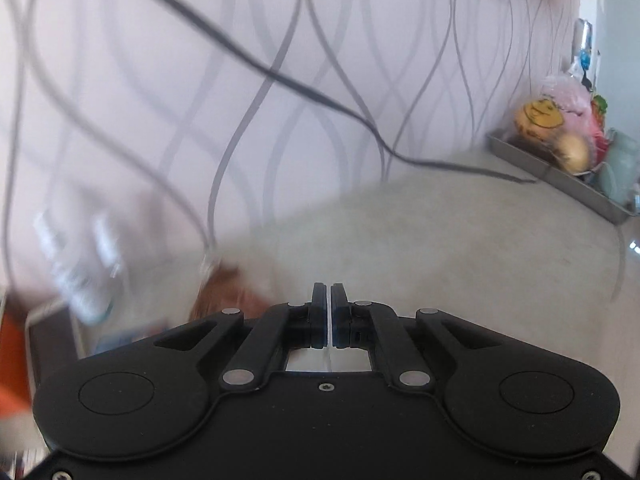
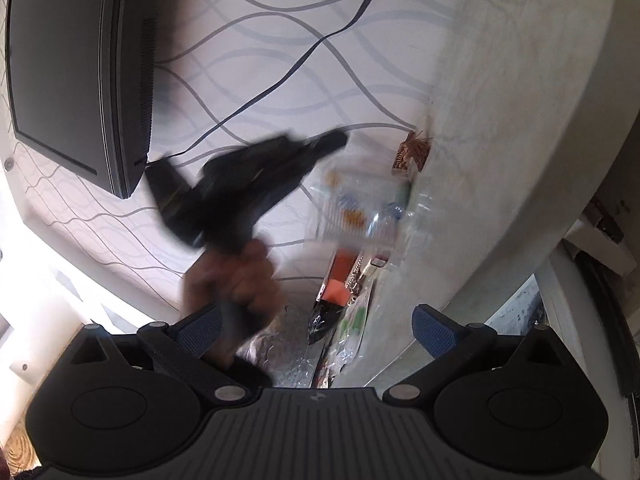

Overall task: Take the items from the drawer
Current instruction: 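Open the left gripper to release the swab pack on the countertop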

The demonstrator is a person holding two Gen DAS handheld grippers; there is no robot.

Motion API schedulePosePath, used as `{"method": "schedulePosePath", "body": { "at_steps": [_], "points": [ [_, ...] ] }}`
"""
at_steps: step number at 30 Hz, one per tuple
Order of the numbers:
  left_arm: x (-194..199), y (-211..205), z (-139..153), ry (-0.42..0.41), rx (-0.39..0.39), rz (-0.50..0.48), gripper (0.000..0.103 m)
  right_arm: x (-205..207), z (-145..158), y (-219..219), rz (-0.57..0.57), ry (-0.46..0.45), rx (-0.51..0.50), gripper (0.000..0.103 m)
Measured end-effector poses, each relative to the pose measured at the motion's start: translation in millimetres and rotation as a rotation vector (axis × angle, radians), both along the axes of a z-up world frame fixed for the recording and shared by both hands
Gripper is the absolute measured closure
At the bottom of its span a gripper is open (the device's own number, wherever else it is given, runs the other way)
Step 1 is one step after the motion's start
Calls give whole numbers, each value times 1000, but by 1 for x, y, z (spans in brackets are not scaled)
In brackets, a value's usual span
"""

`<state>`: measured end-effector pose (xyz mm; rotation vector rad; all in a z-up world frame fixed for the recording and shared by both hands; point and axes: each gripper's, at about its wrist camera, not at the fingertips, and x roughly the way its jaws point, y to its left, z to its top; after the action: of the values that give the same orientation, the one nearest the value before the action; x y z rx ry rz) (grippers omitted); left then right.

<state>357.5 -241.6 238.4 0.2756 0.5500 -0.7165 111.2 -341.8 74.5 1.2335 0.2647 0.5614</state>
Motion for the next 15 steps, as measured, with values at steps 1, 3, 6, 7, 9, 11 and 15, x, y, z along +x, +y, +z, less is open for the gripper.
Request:
{"method": "schedulePosePath", "body": {
  "at_steps": [1,3,6,7,9,11,15],
  "points": [
    [3,-7,-3,-40,4,13,101,0,0,0,4,-1,1,0],
    [8,-17,-9,-109,30,34,100,1,0,0,10,-2,-2,0],
    [12,-16,-17,-125,41,66,95,1,1,-1,0,0,-3,0],
    [10,-11,-20,-104,30,69,92,0,1,-1,-7,2,-2,0],
    [1,3,-25,-76,-1,93,74,0,1,-2,-20,5,1,0],
    [-16,24,-27,-46,-77,104,62,-1,1,-2,-33,7,3,0],
    [-53,56,-32,76,-168,17,34,-2,1,-4,-59,13,8,0]
  ]
}}
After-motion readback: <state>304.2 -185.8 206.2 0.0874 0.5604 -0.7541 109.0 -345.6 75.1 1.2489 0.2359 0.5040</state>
